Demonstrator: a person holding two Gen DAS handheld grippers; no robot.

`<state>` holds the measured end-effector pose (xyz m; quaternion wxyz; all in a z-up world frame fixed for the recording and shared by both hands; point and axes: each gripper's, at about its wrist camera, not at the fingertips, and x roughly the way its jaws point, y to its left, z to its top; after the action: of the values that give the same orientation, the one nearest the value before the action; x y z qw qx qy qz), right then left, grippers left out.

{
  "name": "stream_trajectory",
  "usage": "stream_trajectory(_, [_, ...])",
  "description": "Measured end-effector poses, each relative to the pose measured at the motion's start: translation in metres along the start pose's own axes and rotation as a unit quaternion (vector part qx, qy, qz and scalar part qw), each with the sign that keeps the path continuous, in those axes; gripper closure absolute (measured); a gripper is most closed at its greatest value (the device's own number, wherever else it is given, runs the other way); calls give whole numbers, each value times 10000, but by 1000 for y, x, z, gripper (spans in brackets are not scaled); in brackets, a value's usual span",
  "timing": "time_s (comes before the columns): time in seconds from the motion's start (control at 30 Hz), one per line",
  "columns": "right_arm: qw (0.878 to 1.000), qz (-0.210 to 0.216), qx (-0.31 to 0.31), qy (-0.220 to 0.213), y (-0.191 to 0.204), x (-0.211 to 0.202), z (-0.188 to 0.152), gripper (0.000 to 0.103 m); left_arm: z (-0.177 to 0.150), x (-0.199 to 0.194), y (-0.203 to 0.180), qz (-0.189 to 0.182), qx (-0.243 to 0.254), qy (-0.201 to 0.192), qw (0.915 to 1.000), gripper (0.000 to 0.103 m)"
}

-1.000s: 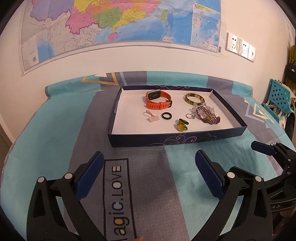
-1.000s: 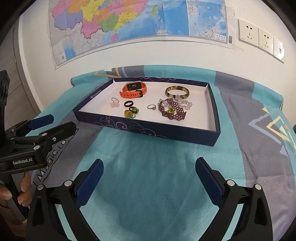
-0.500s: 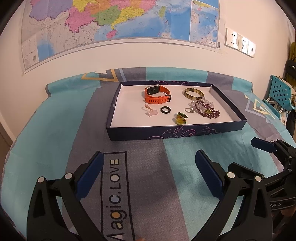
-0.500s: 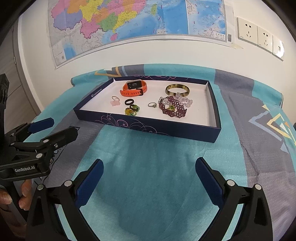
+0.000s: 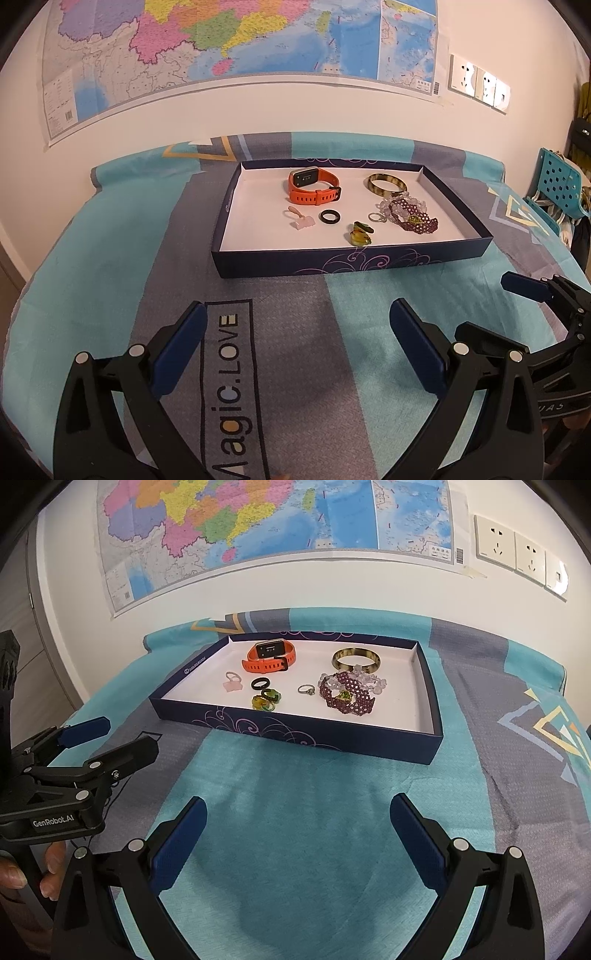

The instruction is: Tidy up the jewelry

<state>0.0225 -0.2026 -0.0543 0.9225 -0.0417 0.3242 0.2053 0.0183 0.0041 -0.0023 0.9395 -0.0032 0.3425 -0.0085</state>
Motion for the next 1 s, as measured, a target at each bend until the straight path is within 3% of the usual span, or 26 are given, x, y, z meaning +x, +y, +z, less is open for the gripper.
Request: stream_trajectory(1.0, [10000, 11, 32, 56, -1, 3, -3, 7, -4, 8, -4, -25, 34, 159, 9999, 5])
